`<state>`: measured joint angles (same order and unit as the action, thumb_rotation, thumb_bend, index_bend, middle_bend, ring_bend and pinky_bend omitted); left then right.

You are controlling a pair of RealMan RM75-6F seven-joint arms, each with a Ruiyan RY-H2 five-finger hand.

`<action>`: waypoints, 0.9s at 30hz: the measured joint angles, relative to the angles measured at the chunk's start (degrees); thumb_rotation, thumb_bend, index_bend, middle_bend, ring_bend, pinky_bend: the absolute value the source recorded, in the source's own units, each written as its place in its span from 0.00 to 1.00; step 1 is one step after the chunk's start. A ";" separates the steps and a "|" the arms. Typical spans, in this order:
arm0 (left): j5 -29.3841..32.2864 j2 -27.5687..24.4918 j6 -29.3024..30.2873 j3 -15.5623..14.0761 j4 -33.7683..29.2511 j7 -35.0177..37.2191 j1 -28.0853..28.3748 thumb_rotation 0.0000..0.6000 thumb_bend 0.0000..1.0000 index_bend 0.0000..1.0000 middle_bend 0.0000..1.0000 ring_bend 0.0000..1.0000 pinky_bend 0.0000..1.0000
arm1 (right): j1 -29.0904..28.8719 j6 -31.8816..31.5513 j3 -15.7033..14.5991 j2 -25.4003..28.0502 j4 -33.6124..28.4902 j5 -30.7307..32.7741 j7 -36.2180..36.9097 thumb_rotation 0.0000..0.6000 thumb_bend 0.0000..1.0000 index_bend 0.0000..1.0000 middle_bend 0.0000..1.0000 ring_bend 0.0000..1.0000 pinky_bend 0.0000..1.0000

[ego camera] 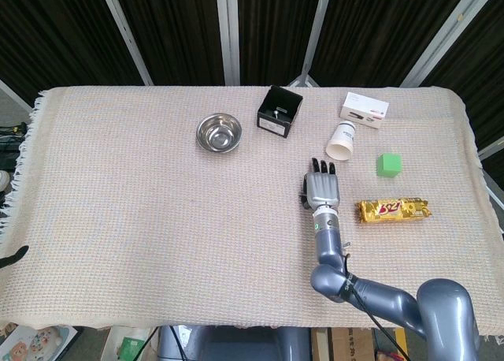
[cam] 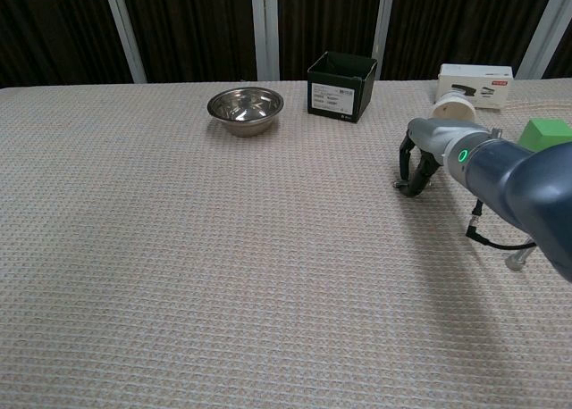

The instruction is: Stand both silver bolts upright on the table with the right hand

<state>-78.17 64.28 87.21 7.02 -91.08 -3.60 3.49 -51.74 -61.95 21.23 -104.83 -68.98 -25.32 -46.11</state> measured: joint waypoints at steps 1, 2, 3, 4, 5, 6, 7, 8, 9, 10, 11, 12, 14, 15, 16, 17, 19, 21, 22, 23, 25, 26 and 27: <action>0.00 -0.01 0.02 0.00 -0.01 0.00 -0.01 1.00 0.01 0.11 0.02 0.00 0.00 | 0.01 0.00 0.02 0.01 -0.02 -0.05 0.05 1.00 0.32 0.61 0.06 0.00 0.00; 0.01 -0.01 0.05 0.01 -0.02 0.01 -0.02 1.00 0.01 0.11 0.02 0.00 0.00 | 0.01 -0.02 0.07 0.02 -0.07 -0.17 0.19 1.00 0.32 0.61 0.06 0.00 0.00; 0.02 -0.01 0.07 0.02 -0.02 0.01 -0.03 1.00 0.01 0.11 0.02 0.00 0.00 | 0.02 -0.03 0.12 0.04 -0.15 -0.29 0.34 1.00 0.32 0.61 0.06 0.00 0.00; 0.05 -0.02 0.08 0.04 -0.01 0.02 -0.04 1.00 0.01 0.11 0.02 0.00 0.00 | 0.04 -0.04 0.18 0.08 -0.31 -0.42 0.52 1.00 0.32 0.62 0.06 0.00 0.00; 0.08 -0.01 0.08 0.06 0.00 0.04 -0.04 1.00 0.01 0.11 0.02 0.00 0.00 | 0.07 -0.07 0.28 0.19 -0.63 -0.62 0.73 1.00 0.32 0.62 0.06 0.00 0.00; 0.10 0.00 0.06 0.07 0.01 0.05 -0.03 1.00 0.01 0.11 0.02 0.00 0.00 | 0.09 -0.10 0.35 0.31 -0.94 -0.79 0.90 1.00 0.32 0.62 0.06 0.00 0.00; 0.11 0.00 0.02 0.06 0.02 0.06 -0.02 1.00 0.01 0.11 0.02 0.00 0.00 | 0.12 -0.15 0.49 0.50 -1.43 -1.02 1.18 1.00 0.32 0.62 0.06 0.00 0.00; 0.05 0.01 -0.01 0.04 0.03 0.05 0.00 1.00 0.01 0.11 0.02 0.00 0.00 | 0.16 -0.19 0.66 0.68 -1.88 -1.15 1.46 1.00 0.32 0.62 0.06 0.00 0.00; 0.01 0.02 -0.02 0.02 0.03 0.05 0.02 1.00 0.01 0.11 0.02 0.00 0.00 | 0.22 -0.22 0.86 0.91 -2.39 -1.24 1.76 1.00 0.32 0.62 0.06 0.00 0.00; -0.01 0.02 -0.03 0.01 0.03 0.06 0.02 1.00 0.01 0.11 0.02 0.00 0.00 | 0.29 -0.23 1.09 1.17 -2.91 -1.26 2.07 1.00 0.32 0.62 0.06 0.00 0.00; -0.01 0.02 -0.03 0.02 0.03 0.08 0.03 1.00 0.01 0.11 0.02 0.00 0.00 | 0.41 -0.19 1.43 1.56 -3.60 -1.20 2.53 1.00 0.32 0.62 0.06 0.00 0.00; -0.01 0.02 -0.03 0.02 0.03 0.08 0.03 1.00 0.01 0.11 0.02 0.00 0.00 | 0.49 -0.12 1.65 1.87 -4.05 -1.11 2.84 1.00 0.32 0.62 0.06 0.00 0.00; 0.03 0.02 -0.04 0.02 0.03 0.06 0.02 1.00 0.01 0.11 0.02 0.00 0.00 | 0.64 0.04 2.02 2.36 -4.68 -0.84 3.24 1.00 0.32 0.62 0.06 0.00 0.00; 0.04 0.02 -0.05 0.02 0.03 0.06 0.02 1.00 0.01 0.11 0.02 0.00 0.00 | 0.70 0.10 2.15 2.54 -4.93 -0.71 3.40 1.00 0.32 0.62 0.06 0.00 0.00; 0.06 0.01 -0.06 0.02 0.02 0.04 0.02 1.00 0.01 0.11 0.02 0.00 0.00 | 0.76 0.17 2.29 2.78 -5.23 -0.56 3.57 1.00 0.32 0.62 0.06 0.00 0.00; 0.05 0.02 -0.07 0.01 0.01 0.00 0.02 1.00 0.01 0.11 0.02 0.00 0.00 | 0.83 0.28 2.49 3.15 -5.65 -0.34 3.84 1.00 0.32 0.62 0.06 0.00 0.00; -0.01 0.04 -0.07 -0.03 -0.03 -0.11 0.03 1.00 0.01 0.11 0.02 0.00 0.00 | 0.95 0.43 2.87 3.71 -6.21 0.04 4.36 1.00 0.32 0.62 0.06 0.00 0.00; -0.12 0.09 -0.06 -0.10 -0.09 -0.29 0.05 1.00 0.01 0.11 0.02 0.00 0.00 | 1.08 0.67 3.19 4.33 -6.69 0.64 4.74 1.00 0.32 0.62 0.06 0.00 0.00; -0.15 0.10 -0.05 -0.11 -0.11 -0.34 0.06 1.00 0.01 0.11 0.02 0.00 0.00 | 1.12 0.78 3.22 4.65 -6.89 0.94 4.81 1.00 0.32 0.62 0.06 0.00 0.00; -0.16 0.13 -0.04 -0.12 -0.13 -0.39 0.07 1.00 0.01 0.11 0.02 0.00 0.00 | 1.16 0.92 3.25 5.00 -7.10 1.30 4.89 1.00 0.32 0.62 0.06 0.00 0.00; -0.17 0.14 -0.05 -0.14 -0.16 -0.47 0.07 1.00 0.01 0.11 0.02 0.00 0.00 | 1.17 1.01 3.29 5.28 -7.25 1.65 5.06 1.00 0.32 0.62 0.06 0.00 0.00; -0.17 0.13 -0.04 -0.15 -0.17 -0.49 0.06 1.00 0.01 0.11 0.02 0.00 0.00 | 1.16 1.04 3.31 5.41 -7.29 1.82 5.16 1.00 0.32 0.62 0.06 0.00 0.00; -0.17 0.13 -0.03 -0.15 -0.17 -0.50 0.05 1.00 0.01 0.11 0.02 0.00 0.00 | 1.16 1.08 3.32 5.50 -7.32 1.98 5.23 1.00 0.32 0.62 0.06 0.00 0.00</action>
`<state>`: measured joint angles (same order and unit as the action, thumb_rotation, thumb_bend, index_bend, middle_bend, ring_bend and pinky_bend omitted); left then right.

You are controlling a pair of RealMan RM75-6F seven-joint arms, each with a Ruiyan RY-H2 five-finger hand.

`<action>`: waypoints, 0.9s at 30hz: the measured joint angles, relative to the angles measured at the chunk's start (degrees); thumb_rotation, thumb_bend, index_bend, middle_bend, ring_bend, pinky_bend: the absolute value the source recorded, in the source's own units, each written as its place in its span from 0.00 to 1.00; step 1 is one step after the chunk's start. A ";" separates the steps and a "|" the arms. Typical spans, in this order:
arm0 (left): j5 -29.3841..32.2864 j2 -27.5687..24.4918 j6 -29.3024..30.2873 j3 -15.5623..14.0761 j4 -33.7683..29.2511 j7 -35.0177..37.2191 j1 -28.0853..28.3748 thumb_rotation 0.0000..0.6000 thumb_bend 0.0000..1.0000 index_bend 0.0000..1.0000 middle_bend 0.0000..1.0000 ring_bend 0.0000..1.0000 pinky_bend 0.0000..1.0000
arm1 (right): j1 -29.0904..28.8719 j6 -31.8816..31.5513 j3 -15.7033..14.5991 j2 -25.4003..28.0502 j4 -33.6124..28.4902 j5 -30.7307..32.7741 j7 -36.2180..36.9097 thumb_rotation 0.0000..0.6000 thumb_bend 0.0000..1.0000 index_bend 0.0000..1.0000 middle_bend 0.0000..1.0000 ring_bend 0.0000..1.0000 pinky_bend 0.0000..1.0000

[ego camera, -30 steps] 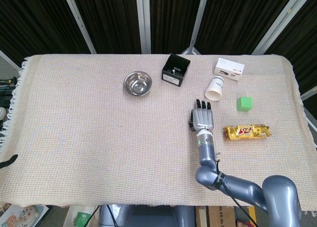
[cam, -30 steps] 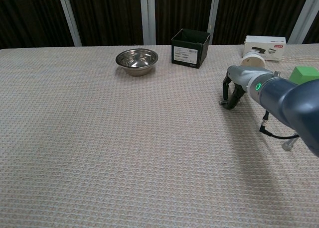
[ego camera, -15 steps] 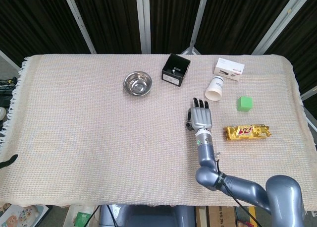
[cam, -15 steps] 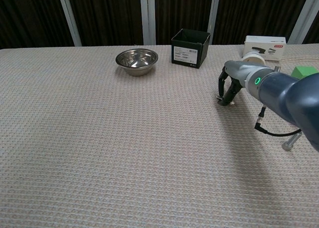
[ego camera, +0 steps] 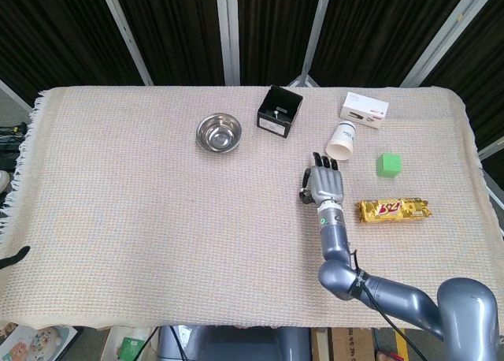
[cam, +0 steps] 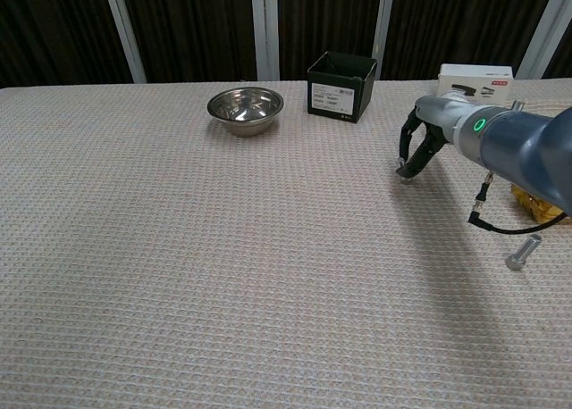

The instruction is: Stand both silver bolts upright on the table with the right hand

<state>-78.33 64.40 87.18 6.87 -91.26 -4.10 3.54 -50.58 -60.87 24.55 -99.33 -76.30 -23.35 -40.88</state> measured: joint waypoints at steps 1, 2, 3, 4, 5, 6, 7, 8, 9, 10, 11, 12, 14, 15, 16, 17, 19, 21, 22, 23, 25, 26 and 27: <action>0.02 0.00 0.01 0.00 0.00 -0.01 -0.01 1.00 0.01 0.11 0.02 0.00 0.00 | -0.01 0.04 0.01 0.09 -0.02 0.16 0.06 1.00 0.32 0.62 0.06 0.00 0.00; 0.05 0.00 0.03 0.02 0.00 -0.04 -0.02 1.00 0.01 0.11 0.02 0.00 0.00 | -0.04 0.10 0.01 0.23 -0.04 0.41 0.13 1.00 0.32 0.62 0.06 0.00 0.00; 0.07 0.00 0.04 0.04 -0.01 -0.03 -0.02 1.00 0.01 0.11 0.02 0.00 0.00 | -0.08 0.14 0.01 0.36 -0.05 0.60 0.19 1.00 0.32 0.62 0.06 0.00 0.00; 0.08 0.00 0.03 0.04 -0.02 -0.03 -0.01 1.00 0.01 0.11 0.02 0.00 0.00 | -0.13 0.18 0.02 0.49 -0.07 0.75 0.26 1.00 0.32 0.62 0.06 0.00 0.00; 0.07 0.00 0.01 0.02 -0.03 -0.07 -0.01 1.00 0.01 0.11 0.02 0.00 0.00 | -0.22 0.21 0.03 0.65 -0.12 0.92 0.36 1.00 0.32 0.62 0.06 0.00 0.00; 0.06 0.00 0.00 0.02 -0.04 -0.09 0.00 1.00 0.01 0.11 0.02 0.00 0.00 | -0.27 0.23 0.02 0.72 -0.17 1.02 0.38 1.00 0.32 0.62 0.06 0.00 0.00; 0.05 -0.01 0.00 0.01 -0.04 -0.09 0.00 1.00 0.01 0.11 0.02 0.00 0.00 | -0.31 0.23 0.02 0.78 -0.20 1.12 0.38 1.00 0.32 0.62 0.06 0.00 0.00; 0.03 -0.01 0.01 0.00 -0.04 -0.09 0.00 1.00 0.01 0.11 0.02 0.00 0.00 | -0.37 0.22 0.04 0.90 -0.27 1.29 0.37 1.00 0.32 0.62 0.06 0.00 0.00; 0.03 -0.01 0.02 0.01 -0.03 -0.09 -0.01 1.00 0.01 0.11 0.02 0.00 0.00 | -0.42 0.18 0.06 1.02 -0.35 1.43 0.36 1.00 0.32 0.62 0.06 0.00 0.00; 0.05 0.00 0.05 0.04 -0.02 -0.08 -0.01 1.00 0.01 0.11 0.02 0.00 0.00 | -0.46 0.08 0.09 1.15 -0.39 1.52 0.32 1.00 0.32 0.62 0.06 0.00 0.00; 0.07 0.02 0.06 0.05 -0.01 -0.06 -0.01 1.00 0.01 0.11 0.02 0.00 0.00 | -0.51 -0.02 0.10 1.34 -0.51 1.64 0.23 1.00 0.32 0.62 0.06 0.00 0.00; 0.10 0.03 0.01 0.05 0.00 -0.06 0.00 1.00 0.01 0.11 0.02 0.00 0.00 | -0.53 -0.10 0.13 1.55 -0.68 1.83 0.15 1.00 0.32 0.62 0.06 0.00 0.00; 0.11 0.02 -0.05 0.05 -0.01 -0.06 0.03 1.00 0.01 0.11 0.02 0.00 0.00 | -0.58 -0.31 0.19 2.16 -1.31 2.41 -0.08 1.00 0.32 0.62 0.06 0.00 0.00; 0.09 0.03 -0.04 0.05 -0.02 -0.06 0.03 1.00 0.01 0.11 0.02 0.00 0.00 | -0.61 -0.38 0.19 2.42 -1.60 2.66 -0.21 1.00 0.32 0.62 0.06 0.00 0.00; 0.07 0.03 -0.02 0.05 -0.02 -0.07 0.03 1.00 0.01 0.11 0.02 0.00 0.00 | -0.63 -0.43 0.18 2.67 -1.86 2.90 -0.37 1.00 0.32 0.62 0.06 0.00 0.00; 0.02 0.05 0.02 0.03 -0.04 -0.10 0.02 1.00 0.01 0.11 0.02 0.00 0.00 | -0.67 -0.49 0.13 2.95 -2.15 3.21 -0.61 1.00 0.32 0.62 0.06 0.00 0.00; -0.07 0.05 0.09 -0.02 -0.08 -0.14 0.00 1.00 0.01 0.11 0.02 0.00 0.00 | -0.75 -0.59 0.03 3.42 -2.64 3.79 -1.02 1.00 0.32 0.63 0.06 0.00 0.00; -0.11 0.03 0.15 -0.08 -0.14 -0.25 -0.06 1.00 0.01 0.11 0.02 0.00 0.00 | -0.84 -0.62 -0.09 3.86 -3.15 4.57 -1.37 1.00 0.32 0.63 0.06 0.00 0.00; -0.13 0.01 0.22 -0.09 -0.18 -0.27 -0.09 1.00 0.01 0.11 0.02 0.00 0.00 | -0.89 -0.55 -0.15 4.04 -3.31 4.97 -1.54 1.00 0.32 0.63 0.06 0.00 0.00; -0.14 -0.01 0.31 -0.08 -0.22 -0.30 -0.13 1.00 0.01 0.11 0.02 0.00 0.00 | -0.97 -0.44 -0.25 4.29 -3.51 5.51 -1.76 1.00 0.32 0.63 0.06 0.00 0.00; -0.13 -0.02 0.40 -0.06 -0.25 -0.33 -0.17 1.00 0.01 0.11 0.02 0.00 0.00 | -1.13 -0.27 -0.41 4.61 -3.73 6.18 -1.99 1.00 0.32 0.63 0.06 0.00 0.00; -0.12 -0.01 0.42 -0.07 -0.26 -0.36 -0.19 1.00 0.01 0.11 0.02 0.00 0.00 | -1.25 -0.16 -0.52 4.76 -3.82 6.53 -2.10 1.00 0.32 0.63 0.06 0.00 0.00; -0.12 -0.01 0.40 -0.07 -0.27 -0.37 -0.19 1.00 0.01 0.11 0.02 0.00 0.00 | -1.35 -0.10 -0.60 4.87 -3.86 6.75 -2.17 1.00 0.32 0.63 0.06 0.00 0.00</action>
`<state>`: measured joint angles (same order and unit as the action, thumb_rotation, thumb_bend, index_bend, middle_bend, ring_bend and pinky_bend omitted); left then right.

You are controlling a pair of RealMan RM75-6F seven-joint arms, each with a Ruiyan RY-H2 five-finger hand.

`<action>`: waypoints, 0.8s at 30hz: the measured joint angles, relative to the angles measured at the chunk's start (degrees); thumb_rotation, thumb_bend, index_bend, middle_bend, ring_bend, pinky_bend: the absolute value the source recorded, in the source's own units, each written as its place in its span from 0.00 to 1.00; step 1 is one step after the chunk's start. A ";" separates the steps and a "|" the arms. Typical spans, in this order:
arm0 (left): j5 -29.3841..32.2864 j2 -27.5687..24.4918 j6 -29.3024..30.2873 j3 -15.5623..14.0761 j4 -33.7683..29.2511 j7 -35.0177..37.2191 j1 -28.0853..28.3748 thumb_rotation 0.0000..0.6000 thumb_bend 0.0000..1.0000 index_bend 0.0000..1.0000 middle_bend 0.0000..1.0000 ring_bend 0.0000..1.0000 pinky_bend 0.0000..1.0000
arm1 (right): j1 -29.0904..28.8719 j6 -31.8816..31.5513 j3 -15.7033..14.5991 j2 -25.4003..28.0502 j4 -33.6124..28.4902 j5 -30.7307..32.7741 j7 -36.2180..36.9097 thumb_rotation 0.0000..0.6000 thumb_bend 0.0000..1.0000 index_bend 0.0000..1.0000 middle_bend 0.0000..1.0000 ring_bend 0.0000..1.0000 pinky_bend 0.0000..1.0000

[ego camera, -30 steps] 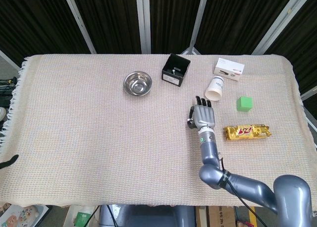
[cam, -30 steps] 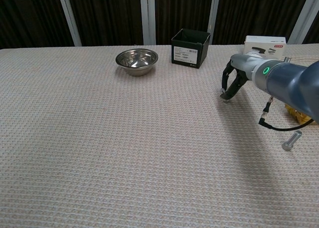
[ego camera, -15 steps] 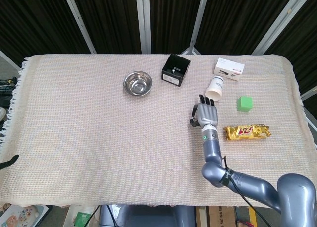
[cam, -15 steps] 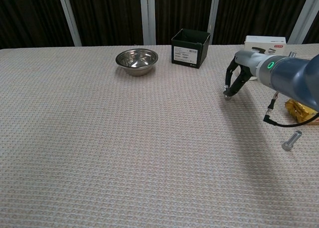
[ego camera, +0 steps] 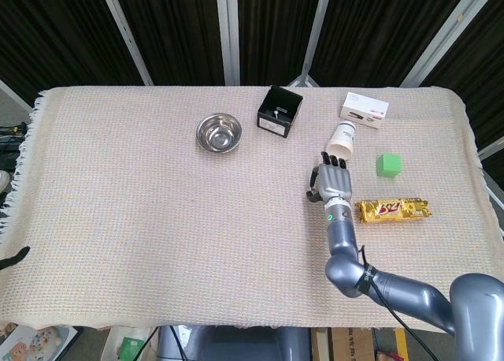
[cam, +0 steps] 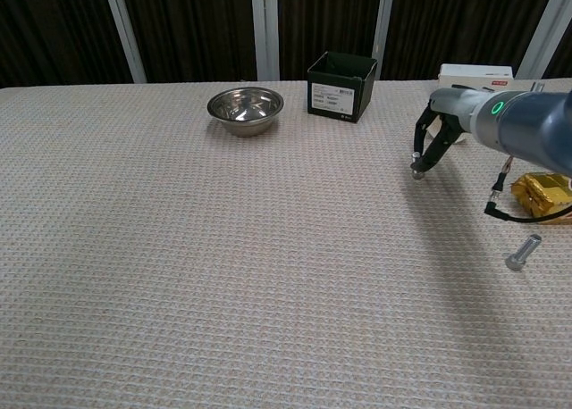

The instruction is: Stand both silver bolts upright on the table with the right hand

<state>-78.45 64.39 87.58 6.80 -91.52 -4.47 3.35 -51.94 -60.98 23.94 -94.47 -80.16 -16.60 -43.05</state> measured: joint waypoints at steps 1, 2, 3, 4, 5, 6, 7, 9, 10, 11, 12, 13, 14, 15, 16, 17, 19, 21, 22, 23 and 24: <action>0.00 0.00 -0.04 0.00 0.00 -0.01 0.02 1.00 0.01 0.11 0.02 0.00 0.00 | -0.12 0.03 -0.08 0.09 -0.03 0.19 -0.07 1.00 0.32 0.63 0.06 0.00 0.00; 0.01 0.01 -0.09 -0.01 0.00 -0.05 0.04 1.00 0.01 0.11 0.02 0.00 0.00 | -0.27 0.02 -0.18 0.19 -0.04 0.40 -0.12 1.00 0.32 0.63 0.06 0.00 0.00; 0.02 0.03 -0.12 -0.01 0.01 -0.07 0.06 1.00 0.01 0.11 0.02 0.00 0.00 | -0.37 -0.01 -0.25 0.24 -0.06 0.49 -0.14 1.00 0.32 0.63 0.06 0.00 0.00; 0.02 0.03 -0.14 -0.01 0.02 -0.07 0.07 1.00 0.01 0.11 0.02 0.00 0.00 | -0.42 -0.06 -0.31 0.29 -0.07 0.55 -0.16 1.00 0.32 0.63 0.06 0.00 0.00; 0.01 0.05 -0.15 -0.01 0.03 -0.08 0.08 1.00 0.01 0.11 0.02 0.00 0.00 | -0.49 -0.11 -0.39 0.35 -0.09 0.63 -0.18 1.00 0.32 0.63 0.06 0.00 0.00; 0.00 0.06 -0.17 -0.01 0.04 -0.09 0.09 1.00 0.01 0.11 0.02 0.00 0.00 | -0.53 -0.12 -0.43 0.40 -0.11 0.70 -0.20 1.00 0.32 0.63 0.06 0.00 0.00; 0.00 0.06 -0.18 -0.01 0.05 -0.10 0.11 1.00 0.01 0.11 0.02 0.00 0.00 | -0.57 -0.13 -0.47 0.45 -0.12 0.82 -0.25 1.00 0.32 0.63 0.06 0.00 0.00; 0.01 0.07 -0.24 -0.03 0.04 -0.15 0.13 1.00 0.01 0.11 0.02 0.00 0.00 | -0.68 -0.16 -0.57 0.59 -0.16 1.25 -0.45 1.00 0.32 0.63 0.06 0.00 0.00; 0.01 0.07 -0.20 -0.02 0.04 -0.15 0.11 1.00 0.01 0.11 0.02 0.00 0.00 | -0.73 -0.17 -0.62 0.65 -0.14 1.54 -0.55 1.00 0.32 0.63 0.06 0.00 0.00; 0.02 0.06 -0.14 -0.01 0.02 -0.14 0.08 1.00 0.01 0.11 0.02 0.00 0.00 | -0.82 -0.15 -0.70 0.74 -0.10 2.00 -0.72 1.00 0.32 0.63 0.06 0.00 0.00; 0.02 0.06 -0.13 -0.01 0.02 -0.14 0.07 1.00 0.01 0.11 0.02 0.00 0.00 | -0.90 -0.13 -0.78 0.80 -0.05 2.34 -0.87 1.00 0.32 0.63 0.06 0.00 0.00; 0.02 0.05 -0.09 -0.01 0.00 -0.15 0.05 1.00 0.01 0.11 0.02 0.00 0.00 | -0.99 -0.08 -0.86 0.86 0.00 2.66 -1.03 1.00 0.32 0.63 0.06 0.00 0.00; 0.03 0.04 -0.07 -0.01 0.00 -0.15 0.03 1.00 0.01 0.11 0.02 0.00 0.00 | -1.11 -0.01 -0.97 0.94 0.07 3.04 -1.23 1.00 0.32 0.63 0.06 0.00 0.00; 0.03 0.04 -0.06 -0.01 -0.01 -0.15 0.03 1.00 0.01 0.11 0.02 0.00 0.00 | -1.19 0.05 -1.05 0.99 0.10 3.26 -1.36 1.00 0.32 0.63 0.06 0.00 0.00; 0.03 0.04 -0.06 0.00 -0.01 -0.16 0.02 1.00 0.01 0.11 0.02 0.00 0.00 | -1.26 0.09 -1.11 1.03 0.12 3.46 -1.47 1.00 0.32 0.63 0.06 0.00 0.00; 0.01 0.05 -0.03 0.01 -0.02 -0.18 0.03 1.00 0.01 0.11 0.02 0.00 0.00 | -1.38 0.13 -1.20 1.10 0.14 3.78 -1.66 1.00 0.32 0.63 0.06 0.00 0.00; -0.03 0.08 -0.01 0.00 -0.03 -0.22 0.05 1.00 0.01 0.11 0.02 0.00 0.00 | -1.60 0.18 -1.32 1.23 0.11 4.13 -1.85 1.00 0.32 0.63 0.06 0.00 0.00; -0.08 0.11 -0.05 -0.03 -0.02 -0.27 0.07 1.00 0.01 0.11 0.02 0.00 0.00 | -1.76 0.14 -1.44 1.35 0.03 4.27 -1.93 1.00 0.32 0.63 0.06 0.00 0.00; -0.09 0.12 -0.08 -0.04 -0.02 -0.30 0.08 1.00 0.01 0.11 0.02 0.00 0.00 | -1.82 0.04 -1.51 1.37 0.01 4.29 -1.97 1.00 0.32 0.63 0.06 0.00 0.00; -0.09 0.13 -0.11 -0.05 -0.02 -0.32 0.09 1.00 0.01 0.11 0.02 0.00 0.00 | -1.91 -0.10 -1.64 1.40 -0.03 4.38 -2.10 1.00 0.32 0.62 0.06 0.00 0.00; -0.08 0.13 -0.12 -0.05 -0.02 -0.32 0.10 1.00 0.01 0.11 0.02 0.00 0.00 | -1.96 -0.16 -1.71 1.43 -0.07 4.50 -2.21 1.00 0.32 0.62 0.06 0.00 0.00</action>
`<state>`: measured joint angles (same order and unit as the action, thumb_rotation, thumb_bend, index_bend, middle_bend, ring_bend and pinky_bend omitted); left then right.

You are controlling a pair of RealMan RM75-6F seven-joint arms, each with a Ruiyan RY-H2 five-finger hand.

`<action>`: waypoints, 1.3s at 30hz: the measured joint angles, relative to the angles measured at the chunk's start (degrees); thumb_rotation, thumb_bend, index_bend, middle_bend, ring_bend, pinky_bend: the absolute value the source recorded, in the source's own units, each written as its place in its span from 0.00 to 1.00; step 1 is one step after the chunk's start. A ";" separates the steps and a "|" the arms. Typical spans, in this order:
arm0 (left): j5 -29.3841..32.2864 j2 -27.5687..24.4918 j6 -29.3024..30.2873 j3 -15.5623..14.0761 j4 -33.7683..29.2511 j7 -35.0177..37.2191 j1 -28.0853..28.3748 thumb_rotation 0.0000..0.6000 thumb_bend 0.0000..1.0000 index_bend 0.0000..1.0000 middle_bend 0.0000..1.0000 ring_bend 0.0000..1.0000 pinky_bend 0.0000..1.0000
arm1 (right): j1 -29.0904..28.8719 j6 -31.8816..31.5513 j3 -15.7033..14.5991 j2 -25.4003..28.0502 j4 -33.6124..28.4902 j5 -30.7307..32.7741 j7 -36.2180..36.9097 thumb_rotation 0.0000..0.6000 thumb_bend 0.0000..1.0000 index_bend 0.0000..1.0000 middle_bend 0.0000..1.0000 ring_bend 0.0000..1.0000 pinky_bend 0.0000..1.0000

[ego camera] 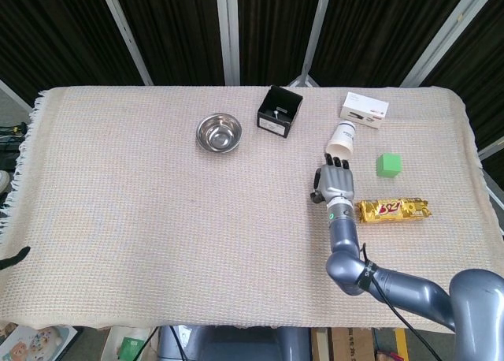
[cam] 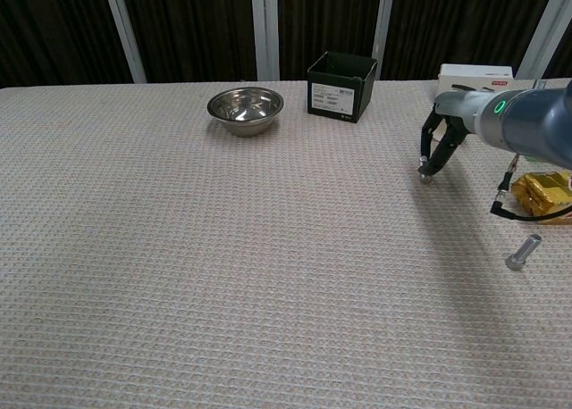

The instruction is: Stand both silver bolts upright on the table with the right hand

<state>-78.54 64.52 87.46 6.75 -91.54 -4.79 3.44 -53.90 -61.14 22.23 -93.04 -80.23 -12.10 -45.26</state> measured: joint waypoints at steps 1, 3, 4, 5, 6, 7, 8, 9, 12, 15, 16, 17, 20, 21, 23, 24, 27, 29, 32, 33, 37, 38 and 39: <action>0.00 0.00 -0.01 0.00 0.00 0.00 0.01 1.00 0.01 0.11 0.02 0.00 0.00 | -0.05 -0.04 -0.07 0.03 -0.04 0.17 -0.12 1.00 0.32 0.61 0.06 0.00 0.00; 0.00 0.00 0.01 0.01 -0.01 0.02 0.00 1.00 0.01 0.11 0.02 0.00 0.00 | -0.22 -0.25 -0.20 0.06 -0.02 0.65 -0.39 1.00 0.32 0.61 0.06 0.00 0.00; 0.01 -0.01 0.01 0.00 -0.02 0.00 -0.01 1.00 0.01 0.11 0.02 0.00 0.00 | -0.30 -0.38 -0.25 0.03 0.08 0.82 -0.45 1.00 0.32 0.60 0.06 0.00 0.00; 0.02 -0.03 0.03 0.01 -0.04 -0.01 -0.02 1.00 0.01 0.11 0.02 0.00 0.00 | -0.37 -0.44 -0.30 -0.02 0.21 1.00 -0.51 1.00 0.32 0.60 0.06 0.00 0.00; 0.03 -0.03 0.04 0.02 -0.03 -0.01 -0.02 1.00 0.01 0.11 0.02 0.00 0.00 | -0.42 -0.45 -0.33 -0.04 0.28 1.12 -0.53 1.00 0.32 0.59 0.06 0.00 0.00; 0.03 -0.03 0.08 0.03 -0.03 0.00 -0.03 1.00 0.01 0.11 0.02 0.00 0.00 | -0.48 -0.46 -0.34 -0.06 0.36 1.22 -0.54 1.00 0.32 0.59 0.06 0.00 0.00; 0.02 -0.02 0.11 0.04 -0.03 0.01 -0.05 1.00 0.01 0.11 0.02 0.00 0.00 | -0.54 -0.48 -0.36 -0.05 0.44 1.29 -0.53 1.00 0.32 0.58 0.06 0.00 0.00; 0.01 -0.02 0.13 0.03 -0.03 0.01 -0.06 1.00 0.01 0.11 0.02 0.00 0.00 | -0.56 -0.50 -0.37 -0.03 0.46 1.30 -0.53 1.00 0.32 0.58 0.06 0.00 0.00; -0.03 -0.02 0.11 0.00 -0.02 -0.04 -0.06 1.00 0.01 0.11 0.02 0.00 0.00 | -0.64 -0.57 -0.43 0.03 0.46 1.41 -0.60 1.00 0.32 0.56 0.06 0.00 0.00; -0.07 0.01 0.11 -0.01 -0.05 -0.14 -0.04 1.00 0.01 0.11 0.02 0.00 0.00 | -0.73 -0.71 -0.48 0.15 0.39 1.74 -0.77 1.00 0.32 0.56 0.06 0.00 0.00; -0.07 0.02 0.11 -0.01 -0.05 -0.16 -0.03 1.00 0.01 0.11 0.02 0.00 0.00 | -0.74 -0.68 -0.50 0.20 0.35 1.85 -0.80 1.00 0.32 0.55 0.06 0.00 0.00; -0.06 0.03 0.10 -0.01 -0.05 -0.18 -0.03 1.00 0.01 0.11 0.02 0.00 0.00 | -0.76 -0.66 -0.53 0.30 0.27 1.99 -0.89 1.00 0.32 0.54 0.06 0.00 0.00; 0.02 0.04 0.12 0.02 -0.03 -0.19 -0.05 1.00 0.01 0.11 0.02 0.00 0.00 | -0.80 -0.59 -0.54 0.64 -0.26 2.14 -1.03 1.00 0.32 0.48 0.06 0.00 0.00; 0.05 0.05 0.13 0.04 -0.01 -0.20 -0.05 1.00 0.01 0.11 0.02 0.00 0.00 | -0.81 -0.54 -0.55 0.82 -0.59 2.19 -1.09 1.00 0.32 0.46 0.06 0.00 0.00; 0.12 0.08 0.13 0.10 0.00 -0.19 -0.03 1.00 0.01 0.11 0.02 0.00 0.00 | -0.84 -0.45 -0.57 1.34 -1.48 2.27 -1.25 1.00 0.32 0.42 0.06 0.00 0.00; 0.15 0.09 0.11 0.12 0.01 -0.19 -0.02 1.00 0.01 0.11 0.02 0.00 0.00 | -0.85 -0.43 -0.58 1.61 -1.96 2.32 -1.33 1.00 0.31 0.39 0.06 0.00 0.00; 0.11 0.11 0.11 0.12 0.08 -0.10 -0.01 1.00 0.01 0.11 0.02 0.00 0.00 | -0.85 -0.44 -0.54 2.87 -3.96 2.50 -1.54 1.00 0.26 0.32 0.05 0.00 0.00; 0.05 0.11 0.13 0.12 0.11 0.01 -0.01 1.00 0.01 0.11 0.02 0.00 0.00 | -0.68 -0.57 -0.29 4.15 -5.77 2.39 -1.28 1.00 0.24 0.29 0.05 0.00 0.00; -0.05 0.06 0.11 0.07 0.15 0.20 -0.02 1.00 0.01 0.11 0.02 0.00 0.00 | -0.17 -1.28 0.05 5.65 -7.65 0.66 -0.01 1.00 0.23 0.27 0.04 0.00 0.00; -0.09 0.02 0.10 0.04 0.14 0.31 -0.03 1.00 0.01 0.11 0.02 0.00 0.00 | 0.08 -1.67 0.11 5.96 -7.97 -0.43 0.60 1.00 0.23 0.26 0.04 0.00 0.00; -0.47 -0.22 0.51 -0.03 -0.04 0.99 -0.24 1.00 0.01 0.11 0.02 0.00 0.00 | 2.33 -3.75 0.22 7.99 -10.15 -8.69 5.75 1.00 0.23 0.23 0.04 0.00 0.00; -0.63 -0.33 0.68 -0.07 -0.12 1.22 -0.34 1.00 0.01 0.11 0.02 0.00 0.00 | 3.58 -4.26 0.08 9.14 -11.40 -12.13 8.21 1.00 0.23 0.23 0.04 0.00 0.00; -0.73 -0.39 0.75 -0.11 -0.18 1.36 -0.40 1.00 0.01 0.11 0.02 0.00 0.00 | 4.70 -4.60 -0.13 10.21 -12.54 -14.86 10.15 1.00 0.23 0.23 0.04 0.00 0.00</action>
<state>-79.27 64.13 88.21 6.64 -91.72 -3.43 3.04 -49.20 -65.73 22.10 -82.83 -92.77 -26.96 -35.11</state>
